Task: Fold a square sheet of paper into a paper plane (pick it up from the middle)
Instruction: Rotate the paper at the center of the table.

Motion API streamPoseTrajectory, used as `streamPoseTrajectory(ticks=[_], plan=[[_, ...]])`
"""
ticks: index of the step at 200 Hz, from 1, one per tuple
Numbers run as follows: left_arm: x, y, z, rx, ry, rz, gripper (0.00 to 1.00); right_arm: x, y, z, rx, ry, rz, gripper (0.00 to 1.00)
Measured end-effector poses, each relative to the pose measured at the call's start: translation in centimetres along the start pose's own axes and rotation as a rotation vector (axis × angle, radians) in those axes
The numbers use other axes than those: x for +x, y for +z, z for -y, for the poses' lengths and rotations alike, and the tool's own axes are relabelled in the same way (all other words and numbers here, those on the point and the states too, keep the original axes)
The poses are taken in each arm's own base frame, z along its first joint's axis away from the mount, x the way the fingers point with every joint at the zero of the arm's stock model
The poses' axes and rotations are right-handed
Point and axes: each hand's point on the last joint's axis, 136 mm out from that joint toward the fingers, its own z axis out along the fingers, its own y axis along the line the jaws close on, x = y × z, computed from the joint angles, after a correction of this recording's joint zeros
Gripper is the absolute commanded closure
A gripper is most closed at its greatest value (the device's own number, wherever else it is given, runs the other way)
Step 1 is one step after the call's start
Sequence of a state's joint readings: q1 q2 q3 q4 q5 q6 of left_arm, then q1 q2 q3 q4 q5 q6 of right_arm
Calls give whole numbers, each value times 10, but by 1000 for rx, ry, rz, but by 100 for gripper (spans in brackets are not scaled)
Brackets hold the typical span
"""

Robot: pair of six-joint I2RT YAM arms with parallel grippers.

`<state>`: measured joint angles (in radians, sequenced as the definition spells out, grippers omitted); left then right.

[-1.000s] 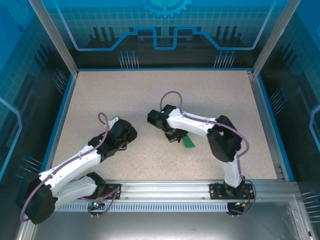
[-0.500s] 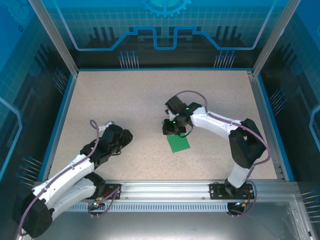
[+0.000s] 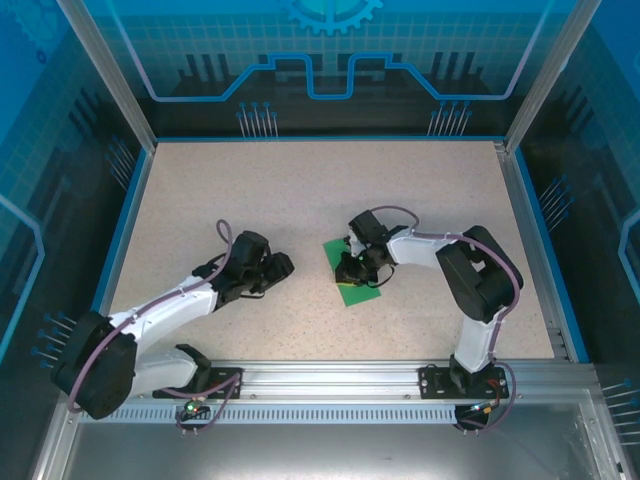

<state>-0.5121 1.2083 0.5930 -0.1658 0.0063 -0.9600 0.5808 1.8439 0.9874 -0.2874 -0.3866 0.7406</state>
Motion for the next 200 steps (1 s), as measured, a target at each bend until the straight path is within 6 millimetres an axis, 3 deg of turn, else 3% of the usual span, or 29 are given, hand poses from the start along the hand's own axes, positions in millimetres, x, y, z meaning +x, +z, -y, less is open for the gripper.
streamPoseTrajectory(ticks=[66,111,129,148,185,200], plan=[[2,13,12,7,-1,-55,52,-4,7,-10,-74,192,104,86],[4,19,19,21,-1,-90,52,-3,2,-15,-45,201,148,82],[4,19,22,30,0,-89,52,-3,-11,-14,-3,204,177,79],[4,18,24,39,1,-91,52,-8,-35,-26,22,184,229,73],[4,13,26,48,24,-88,52,-20,-86,-84,-4,75,346,69],[4,12,26,43,27,-91,52,-23,-100,-97,-10,49,369,69]])
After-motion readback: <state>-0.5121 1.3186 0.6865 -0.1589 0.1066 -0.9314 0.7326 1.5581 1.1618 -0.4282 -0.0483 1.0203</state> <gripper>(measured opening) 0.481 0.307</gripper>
